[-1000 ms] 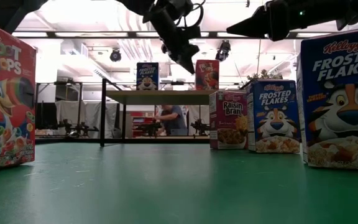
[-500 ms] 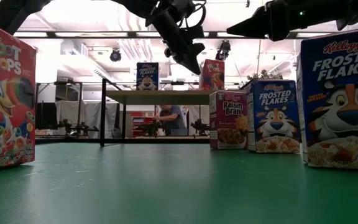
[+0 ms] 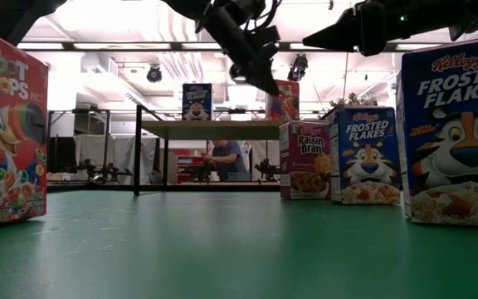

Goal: Stack cereal on shelf
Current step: Put the top red cereal box on the shelf

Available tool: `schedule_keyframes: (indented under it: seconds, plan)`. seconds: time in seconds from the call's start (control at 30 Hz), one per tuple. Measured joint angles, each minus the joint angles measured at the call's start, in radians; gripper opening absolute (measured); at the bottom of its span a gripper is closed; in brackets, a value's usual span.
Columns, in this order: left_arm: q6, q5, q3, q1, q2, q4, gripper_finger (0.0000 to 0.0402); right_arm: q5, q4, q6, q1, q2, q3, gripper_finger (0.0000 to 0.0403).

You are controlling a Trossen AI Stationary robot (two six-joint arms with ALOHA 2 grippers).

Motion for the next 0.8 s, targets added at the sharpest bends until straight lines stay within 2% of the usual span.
schedule_keyframes:
  seconds: [0.1, 0.3, 0.8]
  plan:
    - [0.003, -0.006, 0.0, 0.01, 0.0, 0.062, 0.0038, 0.0, 0.001, -0.003, 0.0, 0.0, 0.0, 0.0009]
    - [-0.005, -0.083, -0.014, 0.039, 0.001, 0.119, 0.0038, 0.0, 0.001, 0.0, 0.0, 0.0, 0.0, 0.0009]
    - [-0.005, -0.088, -0.088, 0.044, 0.002, 0.177, 0.0038, 0.0, 0.001, 0.001, 0.0, 0.0, 0.0, 0.0009]
